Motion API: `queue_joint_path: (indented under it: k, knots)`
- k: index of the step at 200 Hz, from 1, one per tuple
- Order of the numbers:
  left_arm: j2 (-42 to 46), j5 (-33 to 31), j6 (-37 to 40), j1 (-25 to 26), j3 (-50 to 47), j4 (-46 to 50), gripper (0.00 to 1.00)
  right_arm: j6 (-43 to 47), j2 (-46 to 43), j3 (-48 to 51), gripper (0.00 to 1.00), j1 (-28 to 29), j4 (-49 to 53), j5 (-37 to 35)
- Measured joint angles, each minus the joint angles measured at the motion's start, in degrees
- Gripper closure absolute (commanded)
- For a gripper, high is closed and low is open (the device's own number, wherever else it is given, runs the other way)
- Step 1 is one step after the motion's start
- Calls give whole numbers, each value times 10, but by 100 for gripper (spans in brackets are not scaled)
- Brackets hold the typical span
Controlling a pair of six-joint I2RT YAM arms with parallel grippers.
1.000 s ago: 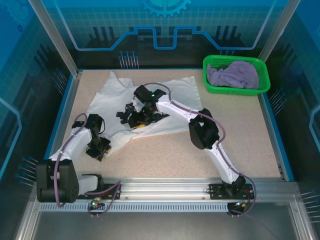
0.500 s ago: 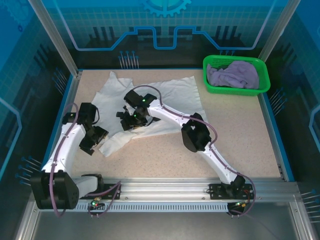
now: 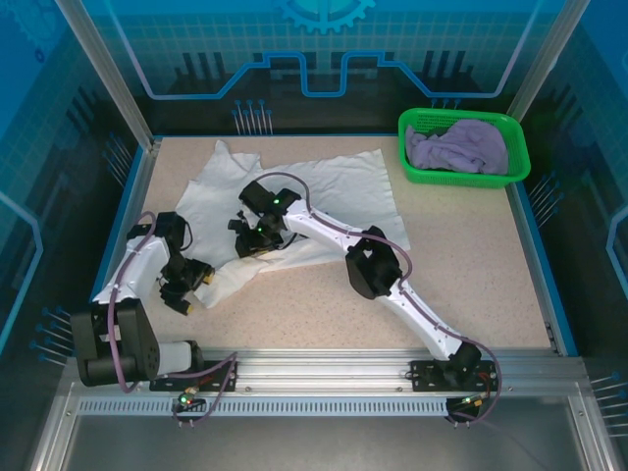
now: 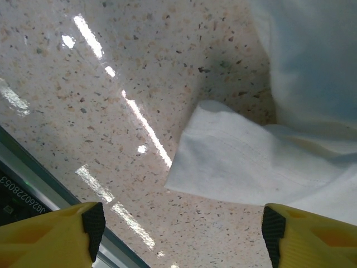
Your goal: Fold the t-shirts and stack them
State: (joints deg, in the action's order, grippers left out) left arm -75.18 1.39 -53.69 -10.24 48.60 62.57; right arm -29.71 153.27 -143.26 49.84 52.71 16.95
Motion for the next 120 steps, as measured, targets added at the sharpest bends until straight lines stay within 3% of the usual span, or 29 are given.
queue_joint_path:
  k: [54,120]
  knots:
    - [-10,0,0,-1,0,-5,26,4,1,0,57,4,-3,32]
    - [-11,0,11,-1,-9,-19,34,9,1,0,82,5,-14,57]
